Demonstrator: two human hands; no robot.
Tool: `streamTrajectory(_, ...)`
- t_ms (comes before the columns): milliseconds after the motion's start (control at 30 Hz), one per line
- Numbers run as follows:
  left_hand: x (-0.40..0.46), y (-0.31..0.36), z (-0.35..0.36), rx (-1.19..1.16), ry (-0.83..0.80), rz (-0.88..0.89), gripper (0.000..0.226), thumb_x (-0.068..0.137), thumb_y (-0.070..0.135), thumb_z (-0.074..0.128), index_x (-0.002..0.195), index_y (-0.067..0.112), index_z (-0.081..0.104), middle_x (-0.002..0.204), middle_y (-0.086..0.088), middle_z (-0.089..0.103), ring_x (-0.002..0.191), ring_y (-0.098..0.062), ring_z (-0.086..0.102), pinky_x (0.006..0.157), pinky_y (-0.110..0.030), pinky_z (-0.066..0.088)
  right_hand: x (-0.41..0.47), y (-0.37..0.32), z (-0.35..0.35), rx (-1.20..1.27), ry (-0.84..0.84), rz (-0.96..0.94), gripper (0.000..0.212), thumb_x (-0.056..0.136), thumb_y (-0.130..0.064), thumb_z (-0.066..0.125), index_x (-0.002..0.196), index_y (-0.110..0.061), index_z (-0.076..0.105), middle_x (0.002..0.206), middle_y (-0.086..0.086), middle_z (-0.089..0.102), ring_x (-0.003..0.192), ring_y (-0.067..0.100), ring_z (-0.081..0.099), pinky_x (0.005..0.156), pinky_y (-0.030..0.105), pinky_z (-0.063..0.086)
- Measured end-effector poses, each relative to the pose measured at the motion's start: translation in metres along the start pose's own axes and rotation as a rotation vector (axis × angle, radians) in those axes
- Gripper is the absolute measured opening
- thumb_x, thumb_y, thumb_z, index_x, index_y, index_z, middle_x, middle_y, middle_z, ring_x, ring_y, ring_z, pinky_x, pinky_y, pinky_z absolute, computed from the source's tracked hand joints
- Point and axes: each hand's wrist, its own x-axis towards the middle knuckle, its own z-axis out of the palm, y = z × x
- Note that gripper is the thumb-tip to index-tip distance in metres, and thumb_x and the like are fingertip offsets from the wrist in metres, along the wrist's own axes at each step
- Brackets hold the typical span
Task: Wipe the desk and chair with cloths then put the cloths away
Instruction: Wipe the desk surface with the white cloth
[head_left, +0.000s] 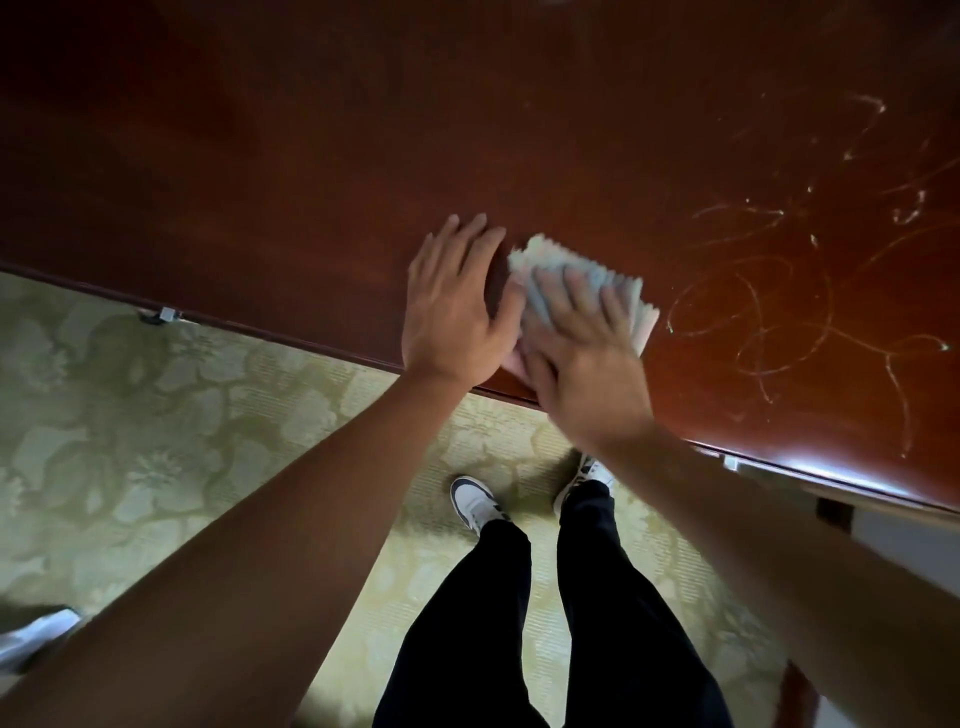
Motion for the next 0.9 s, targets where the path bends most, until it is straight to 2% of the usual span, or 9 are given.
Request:
streamTrajectory(100,0.0,0.001,-0.001,-0.006,-0.018,-0.012,0.052,0.093,0.041,0.04,0.134,0.015,0.057,0.146,-0.004,0.051,0.143,-0.024,0.036,0.121,-0.04,0.019,-0.016,-0.014,0.005,0.034,0.034,-0.074,0.033,0.101,-0.029,0.046,0.124,-0.017,0.067,0.148,0.009,0.048,0.141,0.033,0.039,0.115,0.057,0.028)
streamTrajectory(200,-0.001,-0.001,0.0,-0.002,-0.003,0.006,0.05,0.091,0.039,0.044,0.131,0.014,0.06,0.144,-0.005,0.053,0.141,-0.025,0.038,0.12,-0.041,0.021,0.007,0.013,-0.003,-0.049,-0.024,-0.172,0.039,0.102,-0.033,0.044,0.136,-0.019,0.057,0.148,0.005,0.049,0.14,0.032,0.04,0.115,0.056,0.027)
streamTrajectory(267,-0.001,0.0,0.001,0.016,0.02,0.013,0.049,0.091,0.037,0.046,0.13,0.013,0.061,0.142,-0.007,0.055,0.14,-0.027,0.041,0.119,-0.042,0.023,0.041,0.039,-0.011,-0.072,-0.023,-0.051,0.046,0.103,-0.037,0.038,0.146,-0.022,0.046,0.152,0.004,0.044,0.144,0.032,0.034,0.117,0.054,0.022)
streamTrajectory(367,-0.001,0.0,0.003,0.031,0.023,0.006,0.047,0.092,0.036,0.046,0.13,0.012,0.061,0.142,-0.006,0.055,0.139,-0.026,0.041,0.118,-0.042,0.025,0.07,0.049,-0.013,-0.063,0.002,0.125,0.047,0.104,-0.036,0.033,0.148,-0.023,0.042,0.154,0.006,0.041,0.146,0.034,0.028,0.118,0.052,0.016)
streamTrajectory(467,0.0,0.001,0.002,0.021,0.036,-0.012,0.045,0.091,0.035,0.047,0.128,0.015,0.063,0.138,-0.005,0.059,0.137,-0.025,0.044,0.116,-0.043,0.03,0.038,0.021,-0.005,-0.05,0.005,0.008,0.048,0.103,-0.035,0.035,0.146,-0.019,0.047,0.152,0.008,0.044,0.143,0.035,0.033,0.118,0.055,0.019)
streamTrajectory(633,0.002,0.006,0.001,0.064,0.02,-0.031,0.042,0.093,0.03,0.047,0.13,0.015,0.061,0.14,-0.004,0.057,0.138,-0.024,0.041,0.113,-0.047,0.033,-0.003,0.011,-0.002,0.026,0.001,-0.185,0.033,0.101,-0.031,0.048,0.126,-0.019,0.066,0.143,0.005,0.054,0.138,0.028,0.044,0.113,0.055,0.032)
streamTrajectory(700,0.002,0.005,0.003,0.08,0.02,-0.032,0.042,0.094,0.029,0.045,0.13,0.015,0.061,0.139,-0.004,0.057,0.138,-0.024,0.042,0.112,-0.047,0.034,0.024,0.032,-0.006,-0.019,-0.034,-0.216,0.039,0.099,-0.032,0.046,0.133,-0.019,0.061,0.144,0.006,0.053,0.138,0.031,0.043,0.113,0.057,0.031)
streamTrajectory(833,0.004,0.005,0.006,0.122,0.046,-0.046,0.044,0.096,0.03,0.043,0.132,0.013,0.06,0.14,-0.005,0.057,0.138,-0.024,0.043,0.116,-0.041,0.028,0.126,0.103,-0.026,-0.09,-0.07,-0.013,0.054,0.1,-0.039,0.027,0.147,-0.02,0.043,0.151,0.012,0.044,0.143,0.039,0.032,0.113,0.057,0.022)
streamTrajectory(900,0.002,0.007,0.008,0.134,0.025,-0.032,0.046,0.097,0.032,0.041,0.135,0.013,0.057,0.142,-0.005,0.055,0.14,-0.024,0.041,0.117,-0.039,0.026,0.172,0.121,-0.034,-0.09,-0.06,0.048,0.05,0.102,-0.038,0.03,0.149,-0.021,0.041,0.154,0.013,0.039,0.144,0.038,0.027,0.113,0.055,0.018)
